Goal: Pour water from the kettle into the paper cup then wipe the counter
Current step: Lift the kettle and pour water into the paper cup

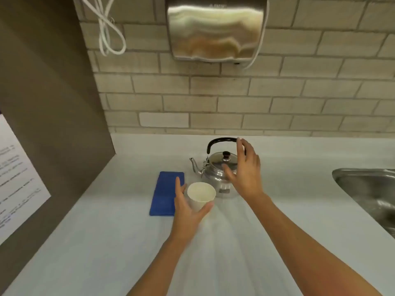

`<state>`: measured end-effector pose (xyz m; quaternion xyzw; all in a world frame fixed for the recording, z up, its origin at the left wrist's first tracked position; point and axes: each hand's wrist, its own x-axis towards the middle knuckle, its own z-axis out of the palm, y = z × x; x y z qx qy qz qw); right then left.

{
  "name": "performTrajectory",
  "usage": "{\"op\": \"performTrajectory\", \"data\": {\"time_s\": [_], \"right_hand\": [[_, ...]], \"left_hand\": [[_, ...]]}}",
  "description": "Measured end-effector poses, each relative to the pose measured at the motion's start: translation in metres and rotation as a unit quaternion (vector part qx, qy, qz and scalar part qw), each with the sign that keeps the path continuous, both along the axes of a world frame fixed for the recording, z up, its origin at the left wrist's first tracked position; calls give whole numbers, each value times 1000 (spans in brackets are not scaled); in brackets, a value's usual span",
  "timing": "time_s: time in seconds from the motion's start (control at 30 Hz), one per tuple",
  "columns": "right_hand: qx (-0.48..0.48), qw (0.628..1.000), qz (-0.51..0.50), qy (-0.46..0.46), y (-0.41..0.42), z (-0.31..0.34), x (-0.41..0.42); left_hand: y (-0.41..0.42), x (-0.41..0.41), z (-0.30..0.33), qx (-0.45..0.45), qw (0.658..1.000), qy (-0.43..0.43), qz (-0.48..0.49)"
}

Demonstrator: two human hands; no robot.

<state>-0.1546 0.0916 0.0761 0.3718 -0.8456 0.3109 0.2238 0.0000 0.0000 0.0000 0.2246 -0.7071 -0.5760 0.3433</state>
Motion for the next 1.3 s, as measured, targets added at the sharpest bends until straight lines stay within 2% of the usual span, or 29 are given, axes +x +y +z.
{"op": "performTrajectory", "data": {"time_s": [0.23, 0.37, 0.47, 0.67, 1.07, 1.3], "right_hand": [[82, 995, 35, -51, -16, 26, -61], [141, 980, 120, -73, -28, 37, -83], [118, 972, 173, -102, -36, 40, -90], [85, 970, 208, -89, -43, 40, -99], [43, 983, 163, -74, -43, 36, -101], [21, 985, 167, -29, -22, 76, -94]], "left_hand": [[9, -19, -12, 38, 998, -26, 36], [14, -22, -18, 17, 997, -35, 60], [18, -24, -15, 11, 996, -44, 75], [22, -22, -17, 33, 995, -32, 84], [17, -23, -27, 30, 995, -44, 87], [19, -23, -29, 21, 995, -44, 83]]}}
